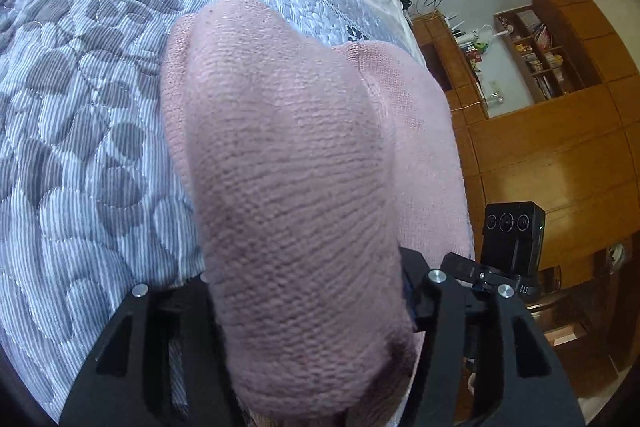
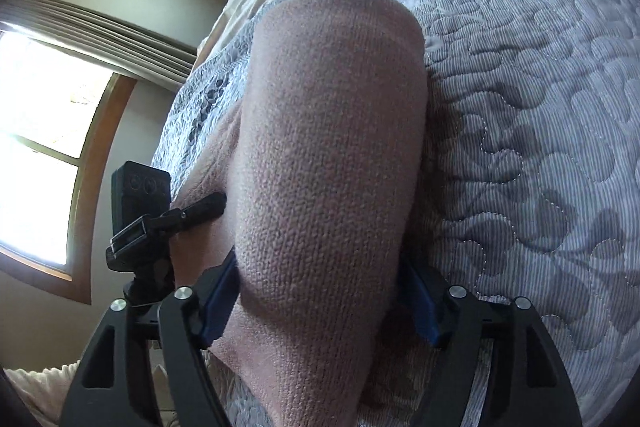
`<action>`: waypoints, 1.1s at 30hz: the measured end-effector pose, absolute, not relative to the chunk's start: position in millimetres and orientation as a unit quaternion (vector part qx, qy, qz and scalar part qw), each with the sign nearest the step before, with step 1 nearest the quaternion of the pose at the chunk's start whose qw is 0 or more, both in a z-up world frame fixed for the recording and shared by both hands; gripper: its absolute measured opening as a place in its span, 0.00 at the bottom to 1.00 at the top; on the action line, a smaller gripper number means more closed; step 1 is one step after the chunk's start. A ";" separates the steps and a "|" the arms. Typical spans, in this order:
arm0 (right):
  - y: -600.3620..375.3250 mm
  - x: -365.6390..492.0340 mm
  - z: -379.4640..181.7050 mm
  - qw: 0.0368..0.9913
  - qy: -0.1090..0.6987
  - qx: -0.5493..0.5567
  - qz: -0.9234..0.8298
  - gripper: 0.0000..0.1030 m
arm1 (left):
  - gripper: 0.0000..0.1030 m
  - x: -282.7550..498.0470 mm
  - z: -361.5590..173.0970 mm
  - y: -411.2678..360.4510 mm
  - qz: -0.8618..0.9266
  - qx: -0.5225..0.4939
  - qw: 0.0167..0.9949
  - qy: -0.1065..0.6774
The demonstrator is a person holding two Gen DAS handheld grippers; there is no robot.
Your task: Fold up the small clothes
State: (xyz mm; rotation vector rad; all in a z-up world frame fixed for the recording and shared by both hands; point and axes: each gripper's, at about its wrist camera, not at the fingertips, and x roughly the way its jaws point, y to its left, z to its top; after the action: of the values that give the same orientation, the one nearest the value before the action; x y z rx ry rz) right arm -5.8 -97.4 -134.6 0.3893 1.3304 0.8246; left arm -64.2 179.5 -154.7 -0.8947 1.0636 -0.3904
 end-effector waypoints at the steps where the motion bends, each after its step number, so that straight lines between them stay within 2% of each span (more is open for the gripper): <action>1: -97.0 -6.5 -133.5 0.692 0.598 0.172 0.365 0.74 | 0.59 -65.6 -151.7 179.5 -0.170 -0.403 0.753 0.492; 4: -99.1 -15.7 -122.7 0.701 0.597 0.164 0.353 0.77 | 0.64 -76.2 -136.0 181.8 -0.141 -0.385 0.764 0.499; 11: -133.5 -58.2 -125.5 0.680 0.615 0.182 0.355 0.79 | 0.66 -134.4 -93.3 175.8 -0.117 -0.325 0.801 0.489; 16: -145.9 -73.1 -143.0 0.666 0.624 0.204 0.353 0.78 | 0.68 -152.3 -90.9 153.4 -0.109 -0.287 0.809 0.501; 19: -136.3 -70.6 -146.8 0.659 0.630 0.199 0.360 0.71 | 0.67 -154.5 -108.1 148.2 -0.085 -0.279 0.800 0.524; 20: -133.1 -70.2 -147.9 0.654 0.634 0.195 0.363 0.61 | 0.66 -153.6 -112.9 148.1 -0.078 -0.271 0.800 0.529; 21: -127.7 -67.9 -148.4 0.646 0.640 0.194 0.367 0.43 | 0.66 -153.4 -118.0 148.2 -0.072 -0.265 0.798 0.536; 24: -121.5 -66.3 -143.6 0.643 0.646 0.177 0.371 0.27 | 0.66 -155.4 -122.8 150.6 -0.072 -0.266 0.795 0.541; 29: -127.1 -67.3 -109.0 0.676 0.619 0.150 0.372 0.22 | 0.64 -157.1 -115.2 146.0 -0.075 -0.252 0.796 0.546; 33: -127.3 -66.9 -114.7 0.677 0.626 0.129 0.365 0.22 | 0.65 -156.4 -120.4 140.0 -0.070 -0.246 0.796 0.548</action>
State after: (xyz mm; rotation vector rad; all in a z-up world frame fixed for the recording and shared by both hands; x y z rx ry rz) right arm -66.9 -127.3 -114.7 0.2896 1.4075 0.8195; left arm -156.4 140.0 -120.4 -0.5274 1.1778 -0.1513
